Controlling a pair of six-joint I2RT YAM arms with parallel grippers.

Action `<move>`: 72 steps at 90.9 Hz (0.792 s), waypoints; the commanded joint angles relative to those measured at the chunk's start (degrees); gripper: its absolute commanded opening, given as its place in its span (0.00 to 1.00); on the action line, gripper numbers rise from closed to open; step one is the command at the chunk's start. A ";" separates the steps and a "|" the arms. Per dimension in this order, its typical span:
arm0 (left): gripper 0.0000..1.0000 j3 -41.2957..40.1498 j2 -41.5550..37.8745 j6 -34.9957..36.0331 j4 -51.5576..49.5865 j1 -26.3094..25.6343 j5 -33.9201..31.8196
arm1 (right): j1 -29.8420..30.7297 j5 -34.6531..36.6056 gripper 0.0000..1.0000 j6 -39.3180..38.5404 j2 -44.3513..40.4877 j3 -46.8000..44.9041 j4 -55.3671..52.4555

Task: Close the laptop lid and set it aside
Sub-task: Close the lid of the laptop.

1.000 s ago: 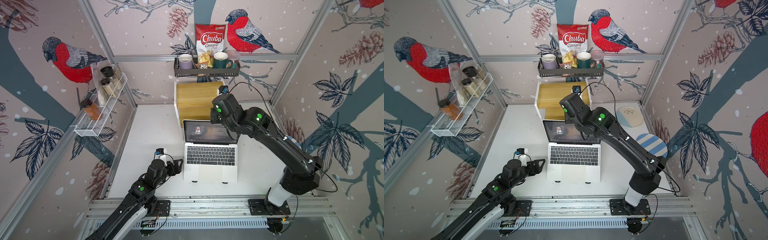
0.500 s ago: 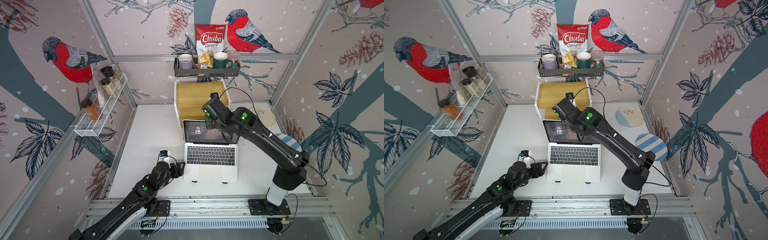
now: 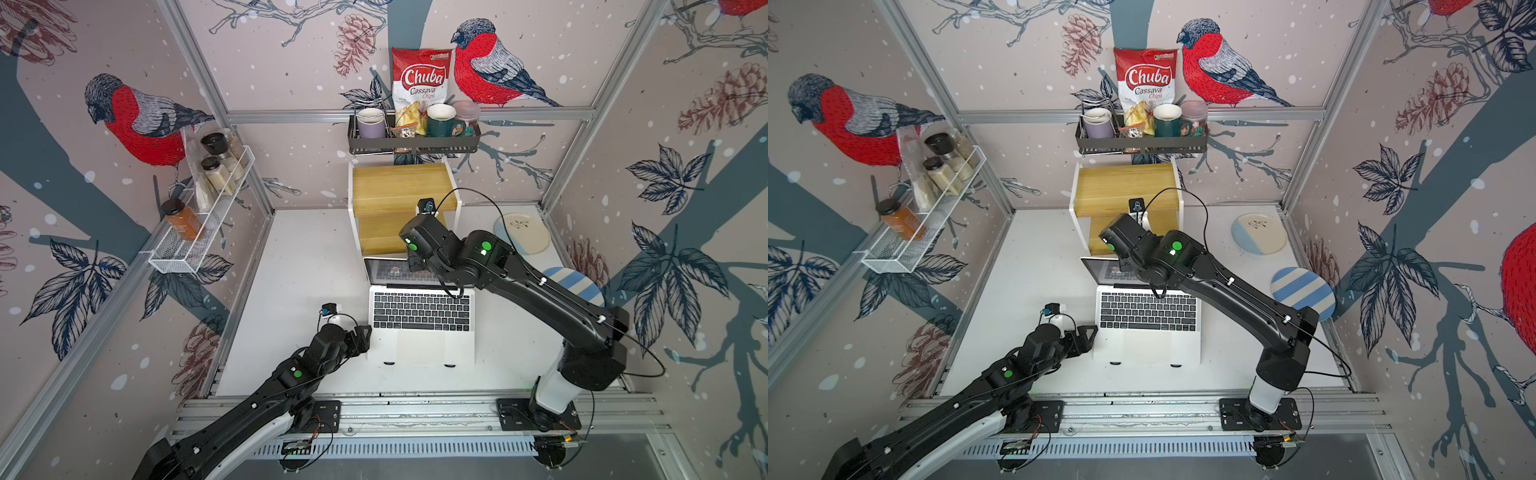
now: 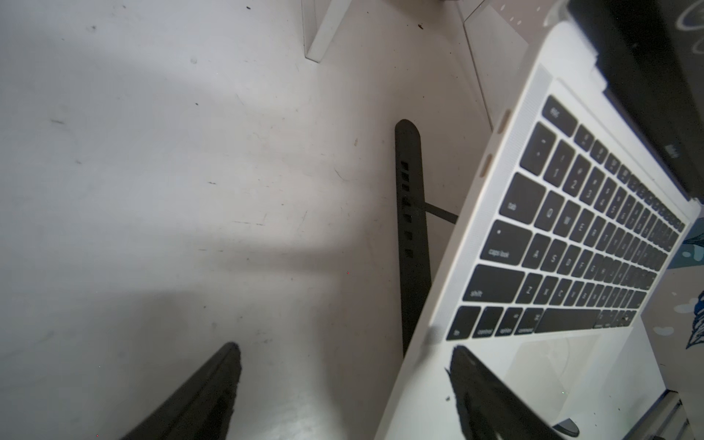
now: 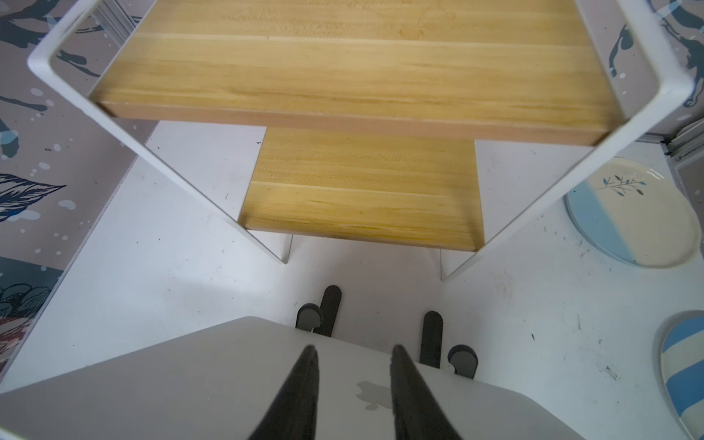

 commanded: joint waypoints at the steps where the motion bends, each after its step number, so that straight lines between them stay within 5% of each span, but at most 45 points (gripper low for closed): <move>1: 0.86 0.37 0.15 -2.19 -1.52 -0.20 -4.17 | 1.55 -2.33 0.34 2.05 -1.95 -5.00 -2.30; 43: 0.88 2.99 -4.07 -6.12 -9.96 -0.24 -9.53 | 6.97 -4.97 0.37 16.49 -12.35 -35.65 14.44; 72: 0.89 9.92 -13.37 -12.21 -35.62 -0.24 -25.24 | 7.10 -5.25 0.37 19.13 -8.51 -42.41 19.47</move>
